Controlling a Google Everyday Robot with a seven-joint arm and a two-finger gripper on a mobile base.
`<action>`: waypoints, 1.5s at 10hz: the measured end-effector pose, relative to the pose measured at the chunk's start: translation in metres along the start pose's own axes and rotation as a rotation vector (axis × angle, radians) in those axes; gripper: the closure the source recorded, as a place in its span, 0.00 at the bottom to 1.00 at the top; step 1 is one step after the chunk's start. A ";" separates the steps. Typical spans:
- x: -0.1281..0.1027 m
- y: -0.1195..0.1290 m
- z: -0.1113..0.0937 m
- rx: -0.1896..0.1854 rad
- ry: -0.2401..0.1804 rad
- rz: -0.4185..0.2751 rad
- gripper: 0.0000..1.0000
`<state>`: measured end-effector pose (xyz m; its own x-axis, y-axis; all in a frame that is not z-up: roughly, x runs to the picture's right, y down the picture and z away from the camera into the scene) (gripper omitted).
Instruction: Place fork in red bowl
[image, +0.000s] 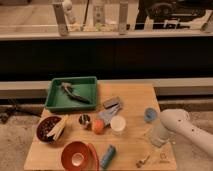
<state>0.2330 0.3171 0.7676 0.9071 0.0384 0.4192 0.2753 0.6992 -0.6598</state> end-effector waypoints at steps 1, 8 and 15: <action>0.001 0.006 0.000 0.002 -0.007 -0.009 0.20; 0.004 0.016 0.013 0.001 -0.005 -0.064 0.59; 0.005 0.016 0.006 -0.007 -0.003 -0.064 0.90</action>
<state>0.2401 0.3332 0.7630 0.8869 -0.0041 0.4620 0.3345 0.6955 -0.6359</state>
